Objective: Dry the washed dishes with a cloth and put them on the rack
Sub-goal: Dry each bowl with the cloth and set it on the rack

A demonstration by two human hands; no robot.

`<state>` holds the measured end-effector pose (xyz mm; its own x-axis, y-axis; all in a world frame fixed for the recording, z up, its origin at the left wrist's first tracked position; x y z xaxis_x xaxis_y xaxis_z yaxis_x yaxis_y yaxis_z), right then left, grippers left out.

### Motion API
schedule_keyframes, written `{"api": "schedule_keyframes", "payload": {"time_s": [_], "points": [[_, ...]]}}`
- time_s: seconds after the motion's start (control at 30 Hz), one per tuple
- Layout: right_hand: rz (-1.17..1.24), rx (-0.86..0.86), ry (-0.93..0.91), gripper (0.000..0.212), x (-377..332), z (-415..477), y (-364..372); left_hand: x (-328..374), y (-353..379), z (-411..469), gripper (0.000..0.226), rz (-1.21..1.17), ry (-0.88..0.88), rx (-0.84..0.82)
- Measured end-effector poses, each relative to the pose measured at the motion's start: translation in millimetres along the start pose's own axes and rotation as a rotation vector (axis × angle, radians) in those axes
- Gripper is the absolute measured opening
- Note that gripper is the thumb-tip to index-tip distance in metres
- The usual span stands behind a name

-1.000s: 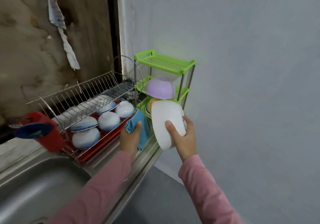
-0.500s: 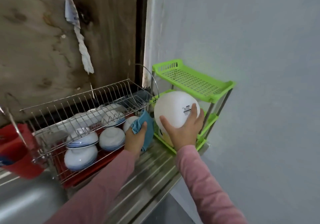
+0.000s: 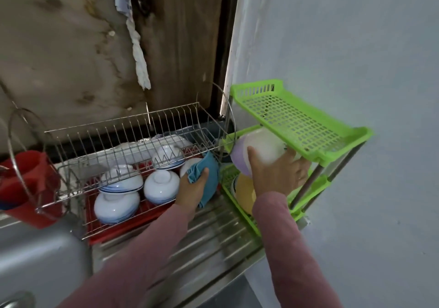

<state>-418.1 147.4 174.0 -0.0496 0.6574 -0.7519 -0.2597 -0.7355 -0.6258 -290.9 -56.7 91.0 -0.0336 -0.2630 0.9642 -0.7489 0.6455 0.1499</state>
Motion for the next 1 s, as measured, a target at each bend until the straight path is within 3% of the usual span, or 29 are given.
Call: {"api": "schedule_keyframes", "payload": {"time_s": [0.23,0.33,0.57,0.8,1.0], "points": [[0.035,0.228,-0.478,0.074,-29.4,-49.8,12.4,-9.1,-17.2,-1.0,0.015,-0.025,-0.008,0.044],[0.157,0.182,-0.62,0.06,-38.0,-79.1,22.0,-11.2,-36.1,-11.6,0.017,-0.003,0.008,0.047],[0.392,-0.46,-0.5,0.051,-59.8,-159.4,78.3,-10.3,-121.0,-56.7,0.013,-0.013,0.056,0.166],[0.435,-0.809,-0.364,0.024,-74.3,-285.6,99.5,-11.0,-239.6,-138.1,0.019,-0.042,0.057,0.338],[0.414,-1.137,-0.431,0.018,-93.5,-439.2,109.6,-24.4,-360.2,-237.1,0.003,0.001,0.046,0.575]]}}
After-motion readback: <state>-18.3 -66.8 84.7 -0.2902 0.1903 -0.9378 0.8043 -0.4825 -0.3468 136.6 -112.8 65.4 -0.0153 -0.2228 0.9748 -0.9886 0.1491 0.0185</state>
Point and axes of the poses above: each hand's wrist, its own z-axis towards the middle knuckle, its own y-axis out of the palm, x = y × z, the point moved 9 cm from there along z, towards the middle knuckle, and after that the axes turned 1 degree about x, right-handed, at the moved point
